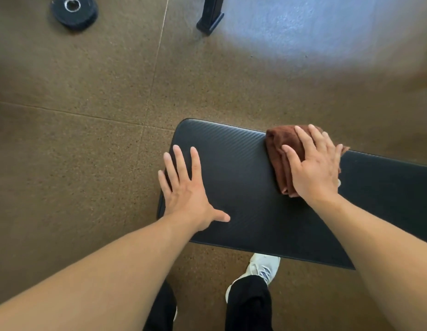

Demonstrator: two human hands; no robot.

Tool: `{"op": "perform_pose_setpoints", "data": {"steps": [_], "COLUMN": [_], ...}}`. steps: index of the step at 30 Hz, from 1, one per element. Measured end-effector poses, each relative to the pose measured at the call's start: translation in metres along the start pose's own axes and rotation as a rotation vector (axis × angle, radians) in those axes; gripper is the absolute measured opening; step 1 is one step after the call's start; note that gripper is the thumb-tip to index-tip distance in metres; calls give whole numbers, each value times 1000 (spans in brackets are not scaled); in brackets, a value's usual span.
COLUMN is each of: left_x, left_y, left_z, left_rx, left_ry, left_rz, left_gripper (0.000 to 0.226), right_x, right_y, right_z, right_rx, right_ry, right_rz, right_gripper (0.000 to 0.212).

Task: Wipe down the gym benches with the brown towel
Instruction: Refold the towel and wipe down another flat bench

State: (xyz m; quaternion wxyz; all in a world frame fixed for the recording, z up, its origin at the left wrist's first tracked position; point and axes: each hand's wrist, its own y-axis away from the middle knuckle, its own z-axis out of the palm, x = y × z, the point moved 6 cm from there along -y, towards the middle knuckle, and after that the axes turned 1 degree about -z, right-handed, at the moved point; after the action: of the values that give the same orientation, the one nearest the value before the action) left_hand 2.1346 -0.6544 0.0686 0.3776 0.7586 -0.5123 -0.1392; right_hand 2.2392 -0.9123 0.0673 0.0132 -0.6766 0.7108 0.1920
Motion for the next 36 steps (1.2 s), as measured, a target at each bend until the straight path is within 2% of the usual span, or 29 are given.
{"op": "perform_pose_setpoints", "data": {"steps": [2,4,6,9,11,13,14,19,23,25,28,30,33,36], "left_x": [0,1,3,2,4,7,6,6,5,2,-1,-3,-14,-37], "left_y": [-5,-7,-7,-6,-5,-5,-4,-4,-6,-7,-9,-9,1,37], "left_z": [2,3,3,0,-1,-2,-2,3,3,7,9,8,13,42], "left_rx": [-36,-72,-93,-115,-118,-119,-120,-115,-87,-57,-13,41,181,331], "left_ry": [-8,-9,-10,-12,-23,-35,-37,-28,-19,-26,-25,-17,-17,-22], "left_rz": [-17,-35,-50,-85,-79,-85,-96,-91,-89,-75,-45,-12,97,196], "left_gripper": [172,174,176,177,177,176,176,176,176,177,177,176,158,111], "right_x": [-6,-39,-93,-155,-154,-124,-101,33,35,7,-50,-77,-87,-69], "right_y": [3,6,8,5,-7,-15,-20,-27,2,21,48,61,74,111], "right_z": [4,15,33,51,48,39,33,-10,-4,10,36,49,56,59], "right_rx": [27,63,66,14,-20,-51,-56,21,126,159,100,71,73,26], "right_ry": [-59,-68,-14,15,21,55,56,23,-66,-82,-43,-12,-5,34], "right_rz": [118,185,49,-250,-412,-560,-577,-201,14,-51,-338,-430,-447,-571], "right_gripper": [64,81,87,71,62,57,56,53,51,50,51,51,50,50]}}
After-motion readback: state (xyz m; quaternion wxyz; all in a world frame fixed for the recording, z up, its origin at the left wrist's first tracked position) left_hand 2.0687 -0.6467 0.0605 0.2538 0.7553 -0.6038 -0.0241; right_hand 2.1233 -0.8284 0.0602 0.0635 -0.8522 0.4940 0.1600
